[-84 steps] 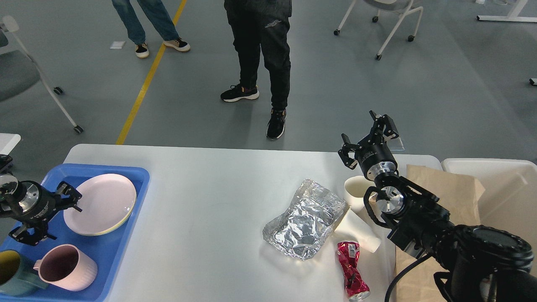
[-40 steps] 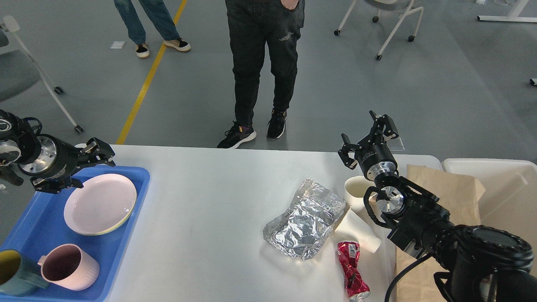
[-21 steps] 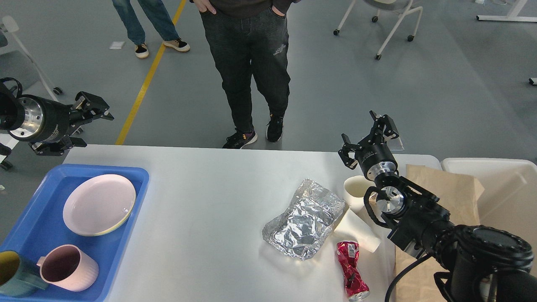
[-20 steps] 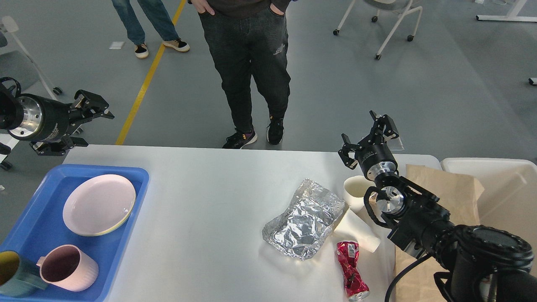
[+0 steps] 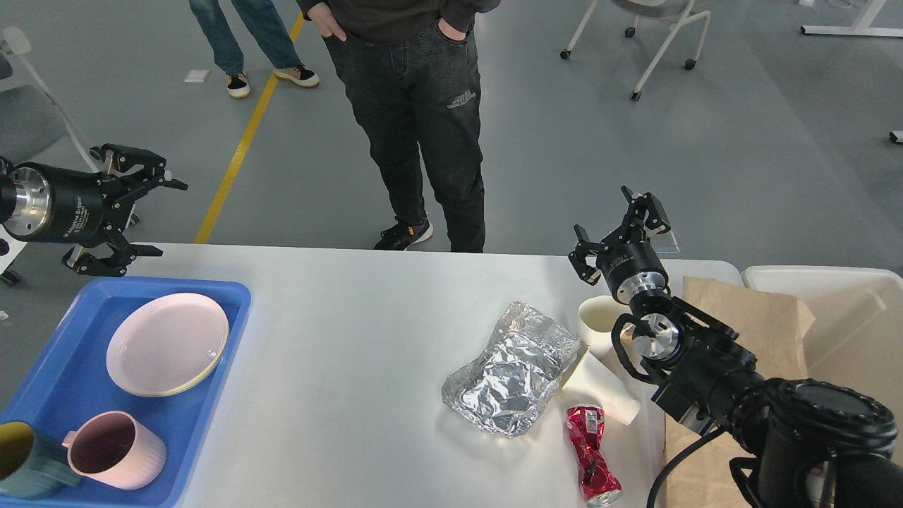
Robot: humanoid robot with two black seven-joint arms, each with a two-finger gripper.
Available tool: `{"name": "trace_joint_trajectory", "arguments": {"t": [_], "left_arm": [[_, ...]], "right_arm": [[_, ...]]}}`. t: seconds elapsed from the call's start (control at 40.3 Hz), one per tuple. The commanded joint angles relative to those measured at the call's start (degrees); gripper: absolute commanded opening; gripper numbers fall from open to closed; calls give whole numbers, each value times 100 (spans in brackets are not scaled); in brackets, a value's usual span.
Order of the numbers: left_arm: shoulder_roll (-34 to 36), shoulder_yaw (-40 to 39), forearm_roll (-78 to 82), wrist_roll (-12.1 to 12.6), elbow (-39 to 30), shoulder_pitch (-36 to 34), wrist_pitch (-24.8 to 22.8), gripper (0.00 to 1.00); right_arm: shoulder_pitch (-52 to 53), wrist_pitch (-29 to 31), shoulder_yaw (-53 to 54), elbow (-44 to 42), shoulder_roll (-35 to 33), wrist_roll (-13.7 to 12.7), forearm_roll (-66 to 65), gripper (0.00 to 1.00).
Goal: Tidy desktop
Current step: 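Open the left gripper and raise it up away from the tray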
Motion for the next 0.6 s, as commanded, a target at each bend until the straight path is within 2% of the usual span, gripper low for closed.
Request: {"name": "trace_joint_trajectory", "arguments": {"t": [0.0,0.124,0.248,0.373,0.571], "left_arm": [[0,-383,-617,74,160,235,-208,96],[-9,-515,-847,303,204,385,-639,96],[-9,-498,-829,364,441,464,-1061,96],[-18,-462,-750,373,758,534,-1123,96],[18,-462,-609,356,811,534,-1272,96]], "right_arm": [[1,0,0,-1,-1,0,0,100],[1,0,0,-1,-1,0,0,100],[1,0,0,-1,-1,0,0,100],[1,0,0,-1,-1,0,0,100],[1,0,0,-1,-1,0,0,100]]}}
